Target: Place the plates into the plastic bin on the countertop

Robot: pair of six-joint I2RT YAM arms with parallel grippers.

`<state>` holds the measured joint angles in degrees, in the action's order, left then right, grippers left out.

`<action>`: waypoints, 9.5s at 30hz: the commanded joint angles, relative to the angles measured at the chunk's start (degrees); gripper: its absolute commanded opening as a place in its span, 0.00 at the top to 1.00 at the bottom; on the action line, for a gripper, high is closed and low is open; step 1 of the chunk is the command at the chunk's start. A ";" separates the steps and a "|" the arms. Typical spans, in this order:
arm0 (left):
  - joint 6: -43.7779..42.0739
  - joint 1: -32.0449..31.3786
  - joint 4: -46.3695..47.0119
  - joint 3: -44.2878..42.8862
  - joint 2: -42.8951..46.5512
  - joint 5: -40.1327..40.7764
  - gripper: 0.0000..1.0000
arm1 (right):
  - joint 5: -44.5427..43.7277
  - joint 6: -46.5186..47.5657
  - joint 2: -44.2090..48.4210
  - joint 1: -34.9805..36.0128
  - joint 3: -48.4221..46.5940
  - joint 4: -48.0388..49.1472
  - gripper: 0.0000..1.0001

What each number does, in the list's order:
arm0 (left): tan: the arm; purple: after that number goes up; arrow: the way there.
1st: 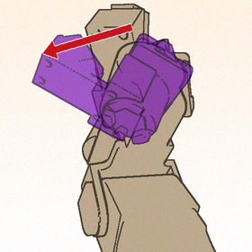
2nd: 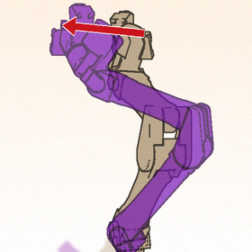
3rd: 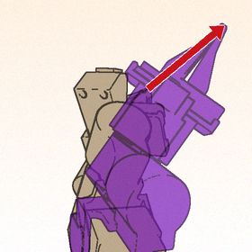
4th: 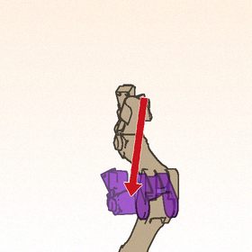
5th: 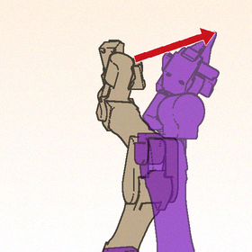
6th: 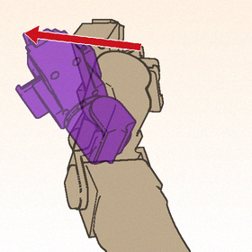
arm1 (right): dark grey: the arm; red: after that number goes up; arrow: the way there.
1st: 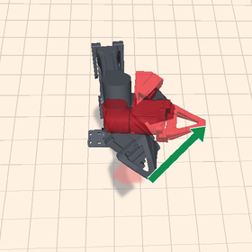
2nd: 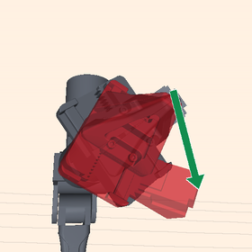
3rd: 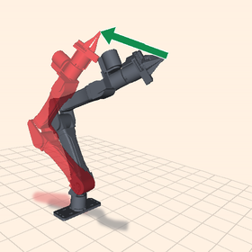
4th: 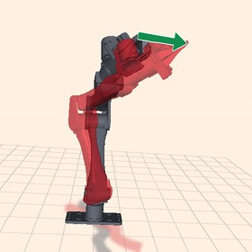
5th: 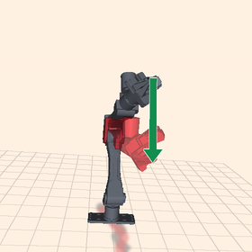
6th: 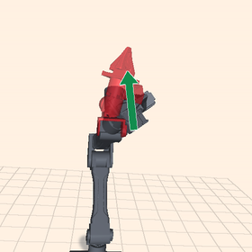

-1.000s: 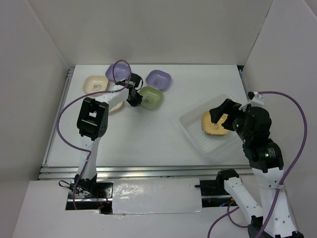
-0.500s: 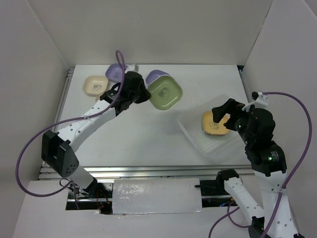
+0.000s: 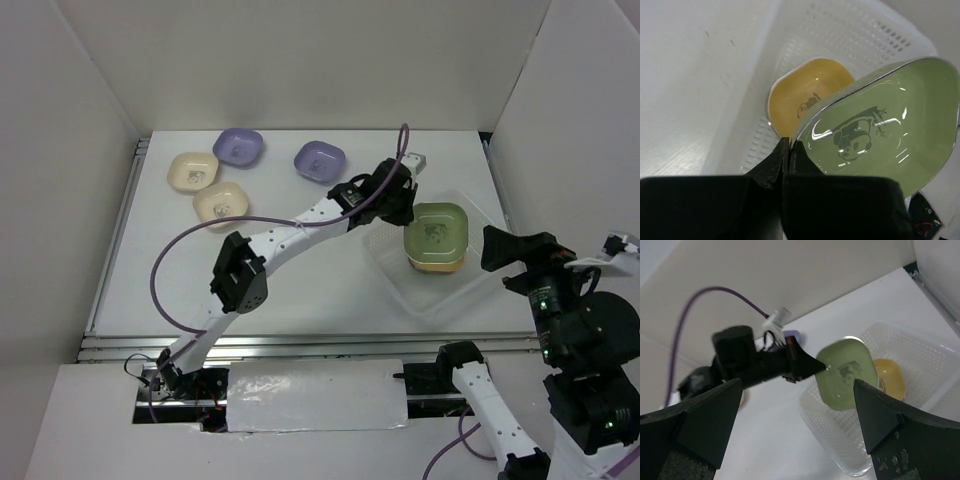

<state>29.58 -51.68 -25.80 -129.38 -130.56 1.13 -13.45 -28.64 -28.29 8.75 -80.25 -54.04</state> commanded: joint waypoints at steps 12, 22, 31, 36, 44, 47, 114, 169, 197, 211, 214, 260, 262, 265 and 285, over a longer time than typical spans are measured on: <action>5.48 2.64 5.67 -8.70 -8.22 -8.77 0.23 | 3.08 0.52 1.05 -1.19 -1.14 -4.05 0.00; 6.61 1.22 5.34 10.08 20.92 11.63 0.01 | 8.78 0.69 0.61 -2.51 1.31 0.24 0.00; 30.19 40.38 -10.17 47.43 50.13 18.59 0.01 | 18.81 0.43 -1.67 -3.31 13.88 9.11 0.00; 25.18 58.69 -1.64 54.94 44.99 6.71 0.01 | 22.68 -0.80 -2.47 -2.87 17.84 12.38 0.00; 21.92 62.23 -0.39 47.65 28.00 0.46 0.01 | 23.74 -0.80 -2.82 -2.25 18.90 13.79 0.00; 21.75 61.09 -1.53 45.81 22.22 2.12 0.02 | 24.00 -0.89 -2.64 -2.16 19.08 14.05 0.00; 29.56 18.02 -7.16 30.30 35.87 22.45 0.01 | 20.53 2.18 0.61 -1.72 9.49 9.82 0.00; 43.36 66.45 -2.80 32.43 8.17 18.29 1.00 | 30.15 5.53 1.58 0.83 16.52 14.05 0.00; 42.12 -5.97 1.72 18.64 7.70 19.79 1.00 | 3.61 -0.10 1.13 1.00 -4.83 -0.54 0.00; 50.83 -8.08 -2.05 8.28 -0.30 17.77 0.59 | 4.75 1.92 0.87 1.00 -6.32 -2.82 0.00; 50.49 -8.87 -1.89 9.91 1.26 17.16 0.28 | 4.58 2.19 1.13 1.09 -6.94 -3.35 0.00; 44.07 34.81 10.86 8.52 -17.18 -1.48 0.44 | 24.18 7.99 -4.40 1.53 7.12 5.35 0.00; 44.42 34.63 10.77 8.80 -17.27 -1.56 0.75 | 24.18 8.16 -4.32 1.53 7.12 5.26 0.00; 44.60 34.98 11.21 9.06 -16.66 -3.14 1.00 | 24.18 8.51 -4.31 1.53 6.77 4.91 0.00; 14.72 7.67 -6.97 1.43 10.25 3.35 1.00 | 21.72 4.04 0.34 1.62 -7.46 -0.01 0.00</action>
<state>49.67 -40.93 -24.58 -126.45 -115.66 1.65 8.62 -22.87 -29.39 9.89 -82.89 -53.19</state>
